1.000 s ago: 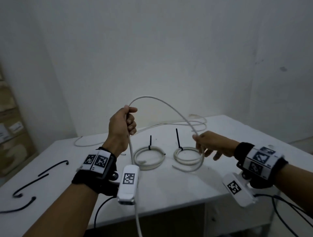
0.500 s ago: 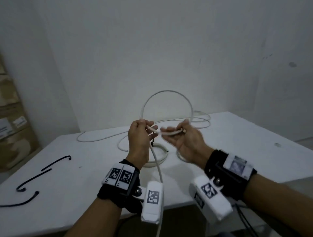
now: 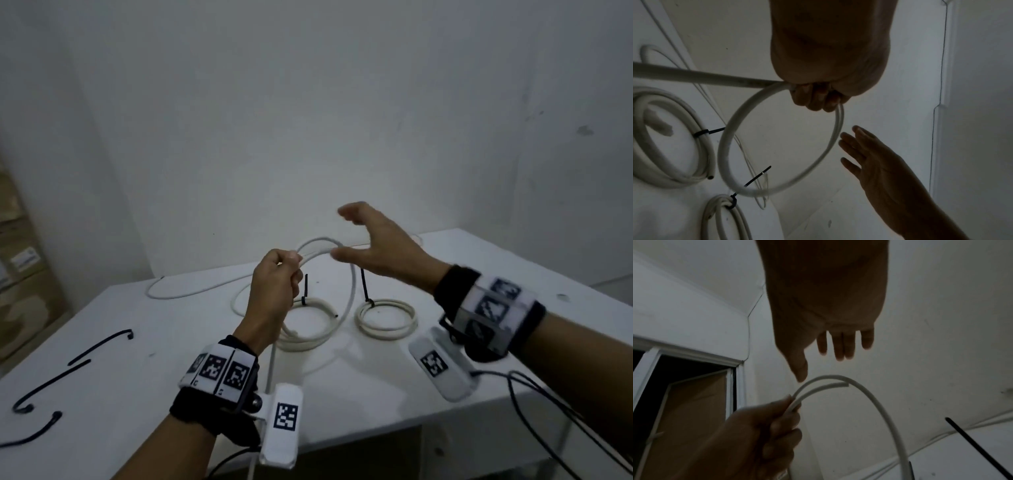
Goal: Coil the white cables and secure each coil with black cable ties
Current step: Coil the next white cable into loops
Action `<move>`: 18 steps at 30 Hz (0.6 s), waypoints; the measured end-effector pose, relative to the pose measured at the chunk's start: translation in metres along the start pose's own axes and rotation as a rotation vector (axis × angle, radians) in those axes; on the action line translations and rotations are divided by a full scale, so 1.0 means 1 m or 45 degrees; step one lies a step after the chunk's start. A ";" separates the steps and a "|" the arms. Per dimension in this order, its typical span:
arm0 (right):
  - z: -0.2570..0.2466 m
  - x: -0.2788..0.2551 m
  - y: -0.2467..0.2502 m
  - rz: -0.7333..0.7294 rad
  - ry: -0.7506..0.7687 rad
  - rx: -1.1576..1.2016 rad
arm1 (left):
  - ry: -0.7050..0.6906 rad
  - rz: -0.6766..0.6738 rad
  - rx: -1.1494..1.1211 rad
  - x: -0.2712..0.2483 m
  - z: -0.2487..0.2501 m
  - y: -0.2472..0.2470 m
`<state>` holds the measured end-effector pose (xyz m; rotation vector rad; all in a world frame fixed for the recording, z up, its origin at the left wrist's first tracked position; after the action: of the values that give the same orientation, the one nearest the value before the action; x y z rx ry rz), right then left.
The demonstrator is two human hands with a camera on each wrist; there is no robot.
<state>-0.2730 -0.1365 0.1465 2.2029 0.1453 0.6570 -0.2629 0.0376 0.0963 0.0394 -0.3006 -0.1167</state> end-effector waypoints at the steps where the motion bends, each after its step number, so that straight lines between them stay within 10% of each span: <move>1: -0.001 0.009 0.000 -0.153 -0.051 -0.018 | -0.013 -0.049 0.012 0.000 0.002 -0.003; 6: -0.007 0.032 -0.014 -0.618 -0.107 0.055 | -0.057 -0.145 0.055 -0.001 0.007 -0.007; 18: 0.037 0.021 -0.007 -0.312 -0.082 0.813 | -0.074 -0.005 -0.288 0.001 0.004 0.015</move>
<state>-0.2355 -0.1509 0.1301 2.7442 0.6568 0.4349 -0.2616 0.0518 0.1013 -0.1879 -0.3437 -0.1555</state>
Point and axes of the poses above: each hand's wrist, its own x-axis towards the middle knuckle, its own y-axis out of the back of the hand, z = x × y, the point moved 4 cm from there along x, towards the middle knuckle, and after that the axes turned 10 degrees about -z, right-handed, at the moved point
